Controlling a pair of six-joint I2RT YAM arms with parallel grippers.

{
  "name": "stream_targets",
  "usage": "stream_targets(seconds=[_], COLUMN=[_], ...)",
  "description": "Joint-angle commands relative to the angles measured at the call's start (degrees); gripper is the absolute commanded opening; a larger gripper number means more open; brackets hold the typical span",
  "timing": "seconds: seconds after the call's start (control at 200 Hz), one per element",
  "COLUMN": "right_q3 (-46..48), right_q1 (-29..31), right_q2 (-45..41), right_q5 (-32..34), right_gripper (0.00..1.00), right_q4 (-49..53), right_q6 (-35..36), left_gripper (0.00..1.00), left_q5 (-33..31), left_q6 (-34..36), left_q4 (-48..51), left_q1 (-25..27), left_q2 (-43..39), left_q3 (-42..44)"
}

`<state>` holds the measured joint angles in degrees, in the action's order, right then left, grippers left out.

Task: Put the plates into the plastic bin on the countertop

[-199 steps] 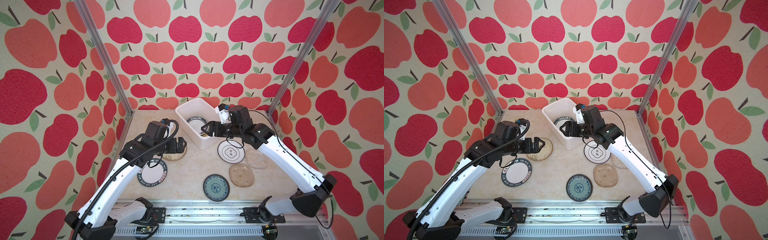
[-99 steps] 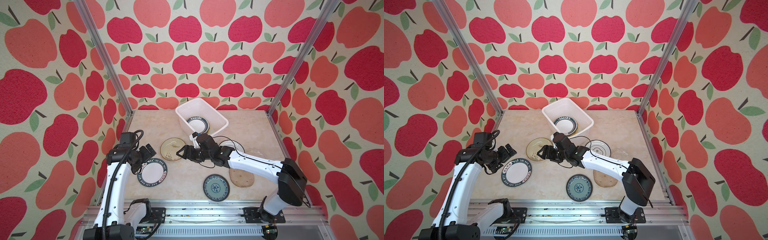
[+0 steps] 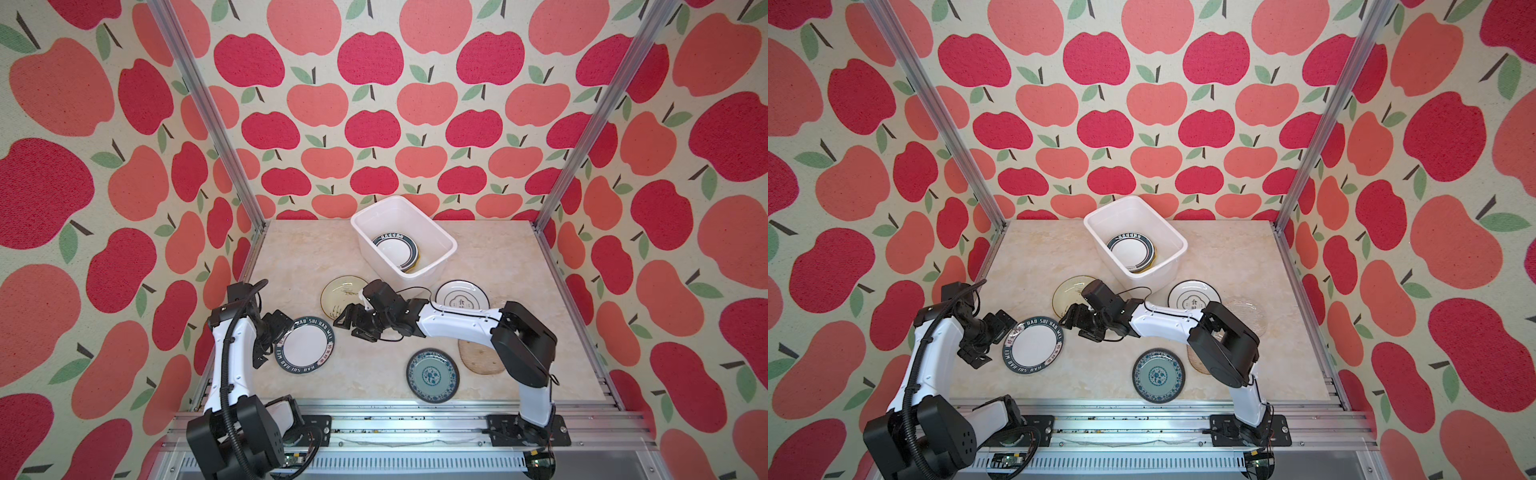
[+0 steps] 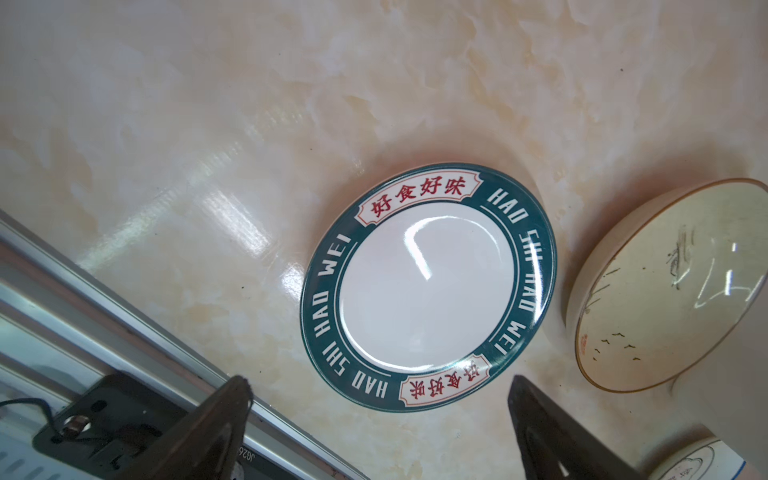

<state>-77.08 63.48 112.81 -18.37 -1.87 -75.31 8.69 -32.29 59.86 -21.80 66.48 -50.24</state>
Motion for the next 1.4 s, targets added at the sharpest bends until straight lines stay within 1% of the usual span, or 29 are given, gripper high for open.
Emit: stream_targets(seconds=[0.0, 0.12, 0.195, 0.31, 0.445, 0.515, 0.605, 0.775, 0.97, 1.025, 1.091, 1.271, 1.396], right_q3=[-2.0, -3.6, -5.5, -9.4, -12.0, -12.5, -13.5, -14.9, -15.2, -15.4, -16.5, -23.0, -27.4], right_q1=[0.6, 1.0, 1.2, 1.3, 1.2, 1.3, 1.4, 1.9, 2.0, 2.0, 1.9, 1.9, 1.9], right_q2=[4.1, 7.7, 9.6, 12.0, 14.1, 14.9, 15.7, 16.0, 12.7, 12.6, 13.7, 17.7, 20.6], right_q5=[-4.0, -5.9, -6.5, -7.2, -7.7, -8.2, -8.7, -8.0, -1.8, -1.0, -1.5, -2.5, -4.7], right_gripper=[0.76, 0.75, 0.75, 0.75, 0.75, 0.74, 0.73, 0.72, 0.73, 0.75, 0.75, 0.75, 0.75], right_q4=[-2.3, -3.8, -3.1, -0.6, 0.6, 0.6, 1.4, 3.4, 12.7, 14.9, 16.2, 19.9, 21.3], right_q6=[-4.7, -7.8, -8.1, -7.1, -6.9, -7.1, -6.9, -6.0, -2.9, -2.8, -2.8, -0.5, 0.6], left_gripper=[0.99, 0.99, 0.99, 0.99, 0.99, 0.99, 0.99, 0.99, 0.99, 0.99, 0.99, 0.99, 0.99], left_q5=[-3.8, -4.2, -3.7, -1.3, 3.4, 5.9, 7.3, 7.7, 6.1, 5.3, 4.8, 4.9, 5.6], left_q6=[-1.3, -0.3, 0.5, 2.2, 4.0, 4.7, 5.5, 6.2, 6.3, 6.1, 5.7, 5.1, 5.1], left_q4=[-0.5, -1.0, -2.5, -5.5, -9.6, -11.5, -12.5, -13.2, -13.3, -13.2, -13.4, -14.2, -14.8], left_q1=[-0.9, -1.7, -2.5, -4.7, -6.7, -7.3, -7.3, -7.3, -7.5, -7.4, -7.4, -7.4, -7.4], left_q2=[2.9, 6.2, 7.0, 7.6, 8.4, 9.4, 11.3, 12.6, 11.6, 11.6, 11.2, 10.5, 10.7], left_q3=[0.6, 0.6, 1.2, 2.1, 4.1, 5.1, 5.4, 5.4, 5.6, 5.6, 5.8, 6.6, 6.7])
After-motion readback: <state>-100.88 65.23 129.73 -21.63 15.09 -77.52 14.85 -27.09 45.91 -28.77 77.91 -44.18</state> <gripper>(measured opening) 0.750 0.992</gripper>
